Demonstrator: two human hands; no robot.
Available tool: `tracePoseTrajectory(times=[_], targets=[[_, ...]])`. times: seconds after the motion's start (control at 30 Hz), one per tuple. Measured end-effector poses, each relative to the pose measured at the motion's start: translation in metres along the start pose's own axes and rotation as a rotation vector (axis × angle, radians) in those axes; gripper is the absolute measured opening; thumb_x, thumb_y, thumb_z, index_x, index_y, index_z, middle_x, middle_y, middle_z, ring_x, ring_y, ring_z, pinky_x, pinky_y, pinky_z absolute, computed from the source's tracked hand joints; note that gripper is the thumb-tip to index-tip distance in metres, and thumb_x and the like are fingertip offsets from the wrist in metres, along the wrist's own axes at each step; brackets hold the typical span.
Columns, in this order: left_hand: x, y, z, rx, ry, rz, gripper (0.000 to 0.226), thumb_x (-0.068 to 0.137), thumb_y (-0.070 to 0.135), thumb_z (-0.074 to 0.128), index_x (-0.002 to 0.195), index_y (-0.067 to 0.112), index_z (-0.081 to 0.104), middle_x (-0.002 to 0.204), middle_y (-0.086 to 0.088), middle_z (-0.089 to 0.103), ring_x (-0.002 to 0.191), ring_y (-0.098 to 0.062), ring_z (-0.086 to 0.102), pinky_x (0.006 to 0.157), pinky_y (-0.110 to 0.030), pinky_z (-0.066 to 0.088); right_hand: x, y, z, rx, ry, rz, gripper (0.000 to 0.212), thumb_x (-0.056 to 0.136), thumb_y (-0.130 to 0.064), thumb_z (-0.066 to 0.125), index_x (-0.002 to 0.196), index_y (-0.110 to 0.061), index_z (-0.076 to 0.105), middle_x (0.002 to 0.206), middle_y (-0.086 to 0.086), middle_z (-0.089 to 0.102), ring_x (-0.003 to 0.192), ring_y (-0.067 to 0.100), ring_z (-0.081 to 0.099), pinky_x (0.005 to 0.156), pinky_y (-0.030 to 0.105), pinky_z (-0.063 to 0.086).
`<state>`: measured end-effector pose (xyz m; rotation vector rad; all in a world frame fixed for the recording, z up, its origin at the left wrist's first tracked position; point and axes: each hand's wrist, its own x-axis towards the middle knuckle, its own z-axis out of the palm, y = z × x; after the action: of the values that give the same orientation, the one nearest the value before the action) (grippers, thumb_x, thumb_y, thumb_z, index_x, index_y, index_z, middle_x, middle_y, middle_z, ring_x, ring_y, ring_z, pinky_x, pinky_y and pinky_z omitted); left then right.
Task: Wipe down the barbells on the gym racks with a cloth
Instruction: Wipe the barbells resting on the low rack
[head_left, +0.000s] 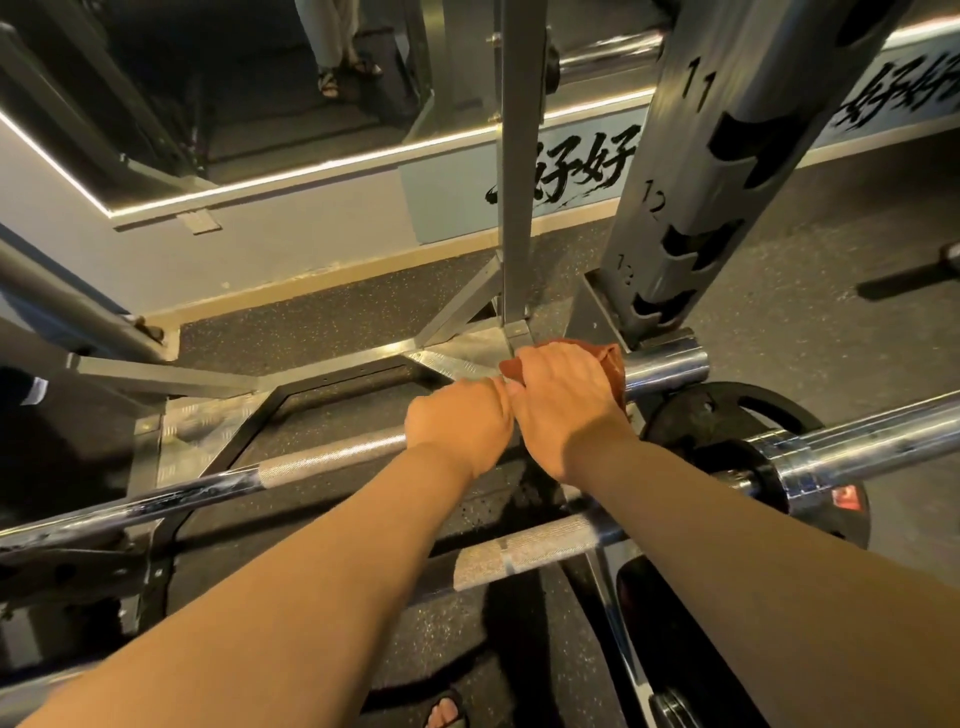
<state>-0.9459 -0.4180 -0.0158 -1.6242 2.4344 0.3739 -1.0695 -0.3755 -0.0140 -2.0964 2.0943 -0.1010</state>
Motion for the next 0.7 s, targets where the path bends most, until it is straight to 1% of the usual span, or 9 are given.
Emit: tracePoseTrajectory(times=[0.1,0.2,0.27,0.4,0.5,0.53,0.6,0.63,0.7], targets=[[0.009,0.003,0.0,0.002,-0.015,-0.049,0.037,0.103,0.029,0.031,0.098,0.019,0.066,0.091,-0.001,0.067,0.076,-0.025,0.056,0.071,-0.037,0.043,0.002,0.014,0.002,-0.018,0.011,-0.109,0.04,0.108,-0.032,0.037,0.143,-0.013,0.043,0.144,0.012,0.045,0.136,0.031,0.04,0.12,0.046,0.027],[0.008,0.002,0.0,0.043,0.011,0.001,0.031,0.103,0.022,0.032,0.096,0.02,0.062,0.087,-0.002,0.064,0.075,-0.027,0.055,0.07,-0.038,0.044,-0.008,0.041,-0.007,-0.003,-0.023,-0.302,0.03,0.105,-0.016,0.043,0.114,0.001,0.067,0.128,0.026,0.061,0.115,0.042,0.061,0.1,0.056,0.05],[0.009,0.003,-0.002,0.042,0.003,0.011,0.027,0.101,0.018,0.033,0.092,0.02,0.058,0.077,-0.001,0.054,0.076,-0.028,0.054,0.069,-0.04,0.046,-0.012,0.07,-0.011,-0.049,-0.069,-0.255,0.032,0.106,-0.018,0.039,0.105,-0.003,0.067,0.121,0.02,0.065,0.111,0.034,0.063,0.1,0.047,0.051],[0.011,0.003,-0.001,-0.002,-0.002,-0.004,0.024,0.101,0.015,0.034,0.088,0.023,0.053,0.073,0.002,0.047,0.076,-0.029,0.055,0.074,-0.043,0.052,-0.014,0.094,-0.01,-0.087,0.075,0.021,0.064,0.097,-0.039,0.007,0.128,-0.01,0.054,0.141,0.011,0.052,0.132,0.026,0.046,0.117,0.043,0.033],[0.012,0.003,-0.001,-0.01,-0.008,-0.014,0.027,0.102,0.02,0.033,0.081,0.023,0.05,0.069,0.003,0.045,0.077,-0.028,0.057,0.073,-0.04,0.051,-0.017,0.046,-0.003,-0.039,0.024,0.027,0.058,0.094,-0.03,0.005,0.103,-0.011,0.058,0.134,0.014,0.054,0.12,0.028,0.049,0.111,0.042,0.033],[0.012,0.004,-0.002,-0.012,-0.015,-0.024,0.029,0.102,0.021,0.032,0.078,0.024,0.05,0.069,0.003,0.046,0.077,-0.027,0.057,0.072,-0.039,0.049,-0.019,0.03,-0.003,-0.029,-0.008,-0.019,0.06,0.096,-0.031,0.008,0.116,-0.007,0.059,0.145,0.016,0.048,0.129,0.03,0.045,0.116,0.044,0.029],[0.012,0.005,-0.003,-0.007,-0.021,-0.038,0.032,0.102,0.023,0.032,0.074,0.025,0.049,0.069,0.004,0.048,0.077,-0.027,0.058,0.073,-0.038,0.05,-0.023,0.022,-0.004,0.011,-0.059,-0.116,0.056,0.103,-0.027,0.024,0.151,-0.002,0.037,0.165,0.014,0.022,0.152,0.029,0.02,0.128,0.043,0.007],[0.011,0.005,-0.004,-0.003,-0.025,-0.043,0.033,0.101,0.023,0.031,0.074,0.025,0.049,0.07,0.003,0.05,0.078,-0.027,0.06,0.075,-0.039,0.052,-0.023,0.031,-0.004,0.01,-0.064,-0.176,0.056,0.103,-0.021,0.033,0.156,-0.002,0.03,0.167,0.013,0.018,0.155,0.028,0.016,0.128,0.043,0.005],[0.01,0.006,-0.005,0.003,-0.032,-0.046,0.032,0.101,0.022,0.031,0.075,0.025,0.049,0.073,0.002,0.055,0.078,-0.027,0.061,0.077,-0.041,0.054,-0.024,0.061,-0.004,-0.006,-0.043,-0.252,0.056,0.099,-0.013,0.045,0.153,-0.002,0.034,0.163,0.015,0.032,0.15,0.03,0.03,0.125,0.049,0.023]])
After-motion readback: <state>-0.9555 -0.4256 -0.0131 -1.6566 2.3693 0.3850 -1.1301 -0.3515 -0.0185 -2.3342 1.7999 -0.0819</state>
